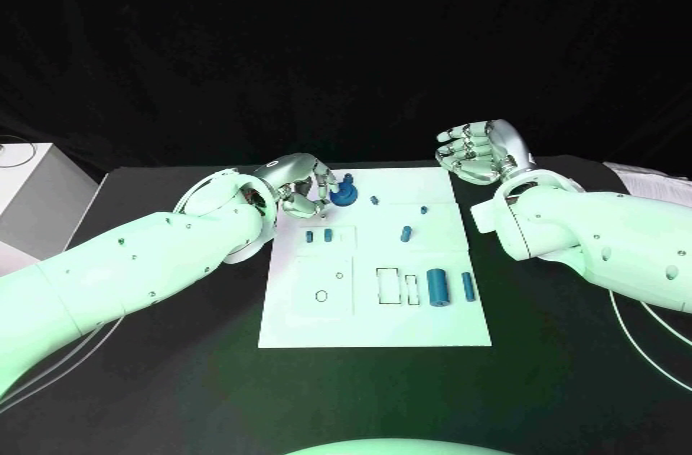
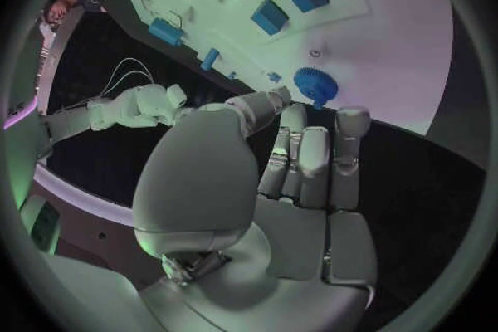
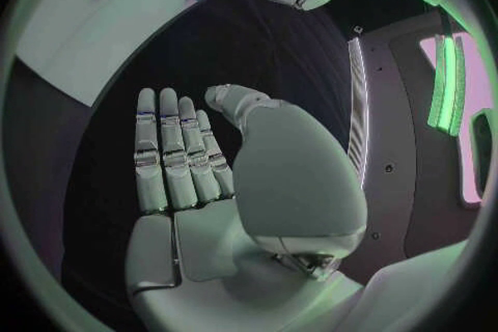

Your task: Assemble the parts on the task board

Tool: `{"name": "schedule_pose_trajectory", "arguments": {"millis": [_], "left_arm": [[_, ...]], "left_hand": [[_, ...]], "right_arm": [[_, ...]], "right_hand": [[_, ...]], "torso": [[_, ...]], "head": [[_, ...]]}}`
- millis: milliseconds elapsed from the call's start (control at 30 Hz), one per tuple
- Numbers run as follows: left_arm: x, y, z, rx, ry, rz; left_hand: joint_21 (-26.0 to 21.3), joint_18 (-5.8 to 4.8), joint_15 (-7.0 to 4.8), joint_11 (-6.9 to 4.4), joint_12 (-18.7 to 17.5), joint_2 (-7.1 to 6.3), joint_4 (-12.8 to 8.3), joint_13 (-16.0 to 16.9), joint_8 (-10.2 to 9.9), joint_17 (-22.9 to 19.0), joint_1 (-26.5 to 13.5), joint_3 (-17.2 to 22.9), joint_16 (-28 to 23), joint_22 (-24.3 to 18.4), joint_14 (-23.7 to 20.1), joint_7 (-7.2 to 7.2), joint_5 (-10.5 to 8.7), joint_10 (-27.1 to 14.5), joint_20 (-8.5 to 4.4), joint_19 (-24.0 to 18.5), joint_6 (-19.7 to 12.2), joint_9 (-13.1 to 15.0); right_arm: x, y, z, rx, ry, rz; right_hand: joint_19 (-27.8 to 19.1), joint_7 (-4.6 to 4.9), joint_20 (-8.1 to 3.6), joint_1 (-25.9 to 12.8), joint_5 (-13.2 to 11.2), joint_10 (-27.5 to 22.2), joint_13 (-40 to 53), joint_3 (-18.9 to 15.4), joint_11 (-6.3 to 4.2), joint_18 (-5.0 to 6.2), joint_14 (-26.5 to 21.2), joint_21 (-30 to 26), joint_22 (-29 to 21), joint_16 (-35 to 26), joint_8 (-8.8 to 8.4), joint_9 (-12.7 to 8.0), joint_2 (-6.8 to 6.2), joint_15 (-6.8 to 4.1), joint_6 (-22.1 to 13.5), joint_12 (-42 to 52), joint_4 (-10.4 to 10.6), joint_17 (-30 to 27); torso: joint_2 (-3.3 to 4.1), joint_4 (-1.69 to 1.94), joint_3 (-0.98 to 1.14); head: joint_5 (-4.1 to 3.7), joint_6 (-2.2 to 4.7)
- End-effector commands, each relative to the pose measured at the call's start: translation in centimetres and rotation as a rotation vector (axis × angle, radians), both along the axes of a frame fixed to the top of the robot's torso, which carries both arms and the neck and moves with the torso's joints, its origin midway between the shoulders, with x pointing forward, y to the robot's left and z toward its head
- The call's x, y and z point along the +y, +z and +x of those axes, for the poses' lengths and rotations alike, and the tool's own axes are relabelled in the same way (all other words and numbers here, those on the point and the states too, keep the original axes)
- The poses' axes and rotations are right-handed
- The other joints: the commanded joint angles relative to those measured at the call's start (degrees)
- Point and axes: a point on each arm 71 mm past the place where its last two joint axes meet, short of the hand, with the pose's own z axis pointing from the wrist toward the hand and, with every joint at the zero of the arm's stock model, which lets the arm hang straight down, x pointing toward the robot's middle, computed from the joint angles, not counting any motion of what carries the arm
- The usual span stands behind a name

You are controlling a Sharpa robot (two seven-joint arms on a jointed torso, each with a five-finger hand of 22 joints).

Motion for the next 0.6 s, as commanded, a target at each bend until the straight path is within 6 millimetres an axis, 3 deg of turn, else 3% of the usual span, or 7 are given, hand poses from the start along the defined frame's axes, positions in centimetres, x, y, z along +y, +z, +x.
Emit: {"name": "schedule_pose_trajectory", "arguments": {"millis": [33, 67, 133, 200, 400, 600], "left_arm": [[-0.7, 0.4, -0.2, -0.021, -0.034, -0.051], [-0.9, 0.5, -0.2, -0.024, -0.039, -0.053], [-1.2, 0.5, -0.3, -0.03, -0.05, -0.053], [-1.6, 0.5, -0.2, -0.038, -0.063, -0.047], [-2.8, 0.2, 0.0, -0.046, -0.089, -0.02], [-4.2, -0.3, 0.6, -0.037, -0.112, 0.047]], "left_hand": [[-1.96, 1.13, 0.44, 0.53, -1.28, -0.61, 0.08, -1.13, -0.4, -3.97, 0.27, 0.02, -1.87, -1.94, -2.69, 0.83, 0.1, -0.61, 0.43, -1.87, -0.24, 0.05], [-2.31, 1.22, 0.52, 0.64, -1.52, -0.64, 0.1, -1.35, -0.45, -4.73, 0.26, -0.05, -2.23, -2.28, -3.2, 0.91, 0.08, -0.68, 0.51, -2.21, -0.27, 0.05], [-6.83, 2.34, 1.34, 1.52, -4.61, -0.81, 0.08, -3.74, -0.67, -12.54, 0.47, -0.43, -6.08, -6.8, -8.75, 1.41, 0.12, -1.43, 1.25, -7.03, -0.26, 0.11], [-8.12, 2.58, 1.54, 1.72, -6.66, -0.68, 0.09, -5.37, -0.51, -15.69, 0.68, -0.72, -7.64, -7.85, -11.17, 1.31, 0.01, -1.12, 1.55, -8.6, 0.3, 0.26], [-8.27, 2.62, 1.47, 1.55, -7.92, -0.34, -0.03, -6.64, 0.37, -16.21, 1.08, -1.24, -7.71, -7.79, -11.71, 0.68, -0.03, 0.15, 1.6, -9.06, 2.06, 0.7], [-8.35, 2.61, 1.38, 1.39, -8.86, -0.51, -0.25, -7.38, 0.66, -16.95, 1.26, -1.8, -7.84, -7.72, -12.45, 0.06, -0.08, 0.29, 1.54, -9.39, 2.68, 0.87]], "right_arm": [[0.2, 0.0, 0.0, -0.002, 0.028, -0.02], [0.2, 0.0, 0.0, -0.002, 0.028, -0.021], [0.2, 0.0, 0.0, -0.001, 0.028, -0.022], [0.2, 0.0, 0.0, -0.002, 0.031, -0.028], [0.4, 0.0, 0.0, -0.007, 0.039, -0.041], [0.7, 0.0, 0.0, -0.006, 0.047, -0.045]], "right_hand": [[0.36, -0.15, -0.05, 0.61, -0.24, 0.13, -0.09, 0.05, -0.21, 0.27, 0.5, 0.34, -0.07, -0.29, 0.13, 0.06, 0.09, 0.05, 0.45, -0.26, -0.29, -0.07], [0.36, -0.15, -0.05, 0.61, -0.24, 0.13, -0.09, 0.05, -0.21, 0.27, 0.5, 0.34, -0.07, -0.29, 0.13, 0.06, 0.09, 0.05, 0.45, -0.26, -0.29, -0.07], [0.43, -0.17, -0.1, 0.7, -0.33, 0.2, -0.09, 0.1, -0.24, 0.28, 0.58, 0.39, -0.09, -0.28, 0.15, 0.07, 0.14, 0.02, 0.52, -0.25, -0.42, -0.1], [0.6, -0.22, -0.18, 0.85, -0.43, 0.34, -0.09, 0.16, -0.3, 0.28, 0.76, 0.49, -0.11, -0.24, 0.18, 0.08, 0.19, -0.05, 0.66, -0.22, -0.66, -0.14], [0.9, -0.36, -0.35, 1.06, -0.62, 0.61, -0.1, 0.2, -0.42, 0.25, 1.1, 0.69, -0.13, -0.18, 0.32, 0.14, 0.27, -0.18, 1.08, -0.2, -1.09, -0.21], [0.94, -0.37, -0.37, 1.06, -0.65, 0.64, -0.1, 0.19, -0.43, 0.25, 1.14, 0.72, -0.13, -0.17, 0.33, 0.14, 0.28, -0.2, 1.12, -0.19, -1.14, -0.22]], "torso": [[0.01, 0.03, 0.0], [0.02, 0.06, -0.03], [0.01, 0.05, -0.02], [-0.02, 0.01, 0.02], [0.05, -0.1, 0.14], [0.07, -0.11, 0.13]], "head": [[-0.04, 0.16], [-0.05, 0.23], [-0.06, 0.36], [-0.05, 0.44], [-0.07, 0.87], [-0.03, 1.27]]}}
